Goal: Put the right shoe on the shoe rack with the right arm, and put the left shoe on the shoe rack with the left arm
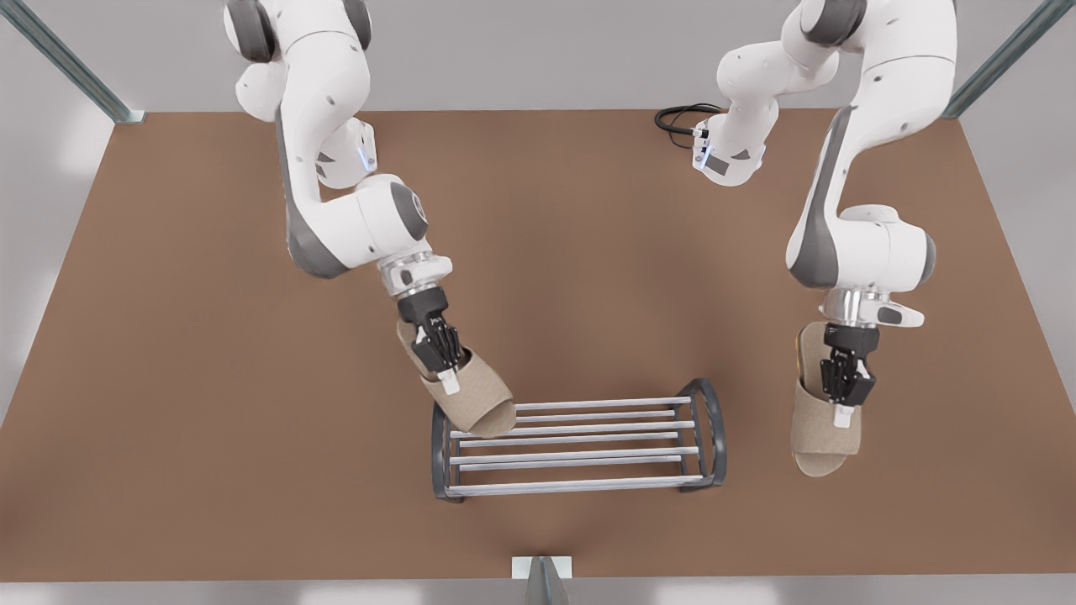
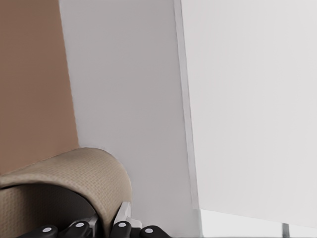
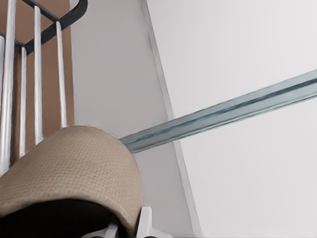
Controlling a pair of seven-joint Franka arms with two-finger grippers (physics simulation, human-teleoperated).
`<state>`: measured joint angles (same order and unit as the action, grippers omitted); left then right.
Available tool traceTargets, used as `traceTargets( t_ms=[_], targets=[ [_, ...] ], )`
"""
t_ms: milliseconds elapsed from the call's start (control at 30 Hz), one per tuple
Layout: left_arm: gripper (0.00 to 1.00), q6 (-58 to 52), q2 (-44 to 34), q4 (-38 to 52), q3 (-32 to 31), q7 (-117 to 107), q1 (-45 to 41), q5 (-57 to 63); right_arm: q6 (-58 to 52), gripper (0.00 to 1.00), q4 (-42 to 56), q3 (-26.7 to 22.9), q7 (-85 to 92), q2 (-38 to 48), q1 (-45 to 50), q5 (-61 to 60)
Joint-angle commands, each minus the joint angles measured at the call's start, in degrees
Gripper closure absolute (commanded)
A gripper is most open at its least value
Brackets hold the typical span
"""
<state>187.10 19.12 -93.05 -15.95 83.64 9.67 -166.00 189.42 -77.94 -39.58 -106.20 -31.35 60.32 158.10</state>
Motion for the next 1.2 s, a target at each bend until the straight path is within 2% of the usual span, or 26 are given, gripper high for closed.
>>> traceTargets(
  t_ms=[0,133,200,233,333,500,533,600,733,1067,1100,1133,1167],
  targets=[
    [0.79,13.0,0.2,1.8,-0.7,-6.8,0.3,-17.1,11.8,0.79,3.1,-5.9,-0.7,-3.0,4.5,-6.9],
    [0.79,13.3,0.5,2.9,-0.7,-6.9,0.3,-17.4,11.8,0.79,5.2,-7.7,-0.8,-7.7,4.5,-13.7],
    [0.79,13.3,0.8,3.0,-1.3,-7.0,0.3,-17.5,11.8,0.79,7.0,-10.8,-0.8,-11.6,5.2,-19.0],
    [0.79,13.3,0.8,3.0,-1.3,-7.0,0.3,-17.5,11.8,0.79,7.4,-14.3,-0.8,-14.2,7.4,-22.4],
    [0.79,13.4,0.7,3.1,-1.3,-7.1,0.3,-17.5,11.7,0.79,8.2,-14.5,-0.8,-15.5,7.1,-23.6],
    [0.79,13.4,0.9,3.8,-1.8,-7.1,0.3,-17.4,11.4,0.79,11.3,-19.7,-0.8,-22.9,5.8,-32.5],
    [0.79,13.4,0.7,3.8,-2.2,-7.3,0.3,-17.5,11.5,0.74,12.2,-20.2,-0.8,-23.6,5.8,-35.1],
    [0.79,13.4,0.7,3.8,-2.6,-7.5,0.3,-17.5,11.5,0.00,12.4,-19.4,-0.9,-23.7,5.3,-39.8],
    [0.79,13.4,0.3,3.8,-2.6,-7.5,0.3,-17.4,11.5,0.00,15.7,-19.0,-0.8,-24.4,3.8,-39.9],
    [0.79,13.4,0.3,4.2,-2.5,-7.4,0.3,-17.3,11.6,0.00,15.9,-19.0,-0.8,-25.5,3.2,-41.0],
    [0.79,13.4,0.2,4.2,-2.5,-7.4,0.3,-17.3,11.6,0.00,15.5,-18.9,-0.8,-24.7,3.2,-40.9],
    [0.79,13.4,-0.1,4.2,-2.5,-7.4,0.3,-17.4,11.7,0.00,12.0,-16.7,-0.8,-19.6,3.4,-39.5],
    [0.79,13.4,-0.7,4.2,-2.6,-7.5,0.3,-17.4,11.7,0.00,6.0,-11.7,-0.8,-10.8,3.1,-32.6]
  ],
)
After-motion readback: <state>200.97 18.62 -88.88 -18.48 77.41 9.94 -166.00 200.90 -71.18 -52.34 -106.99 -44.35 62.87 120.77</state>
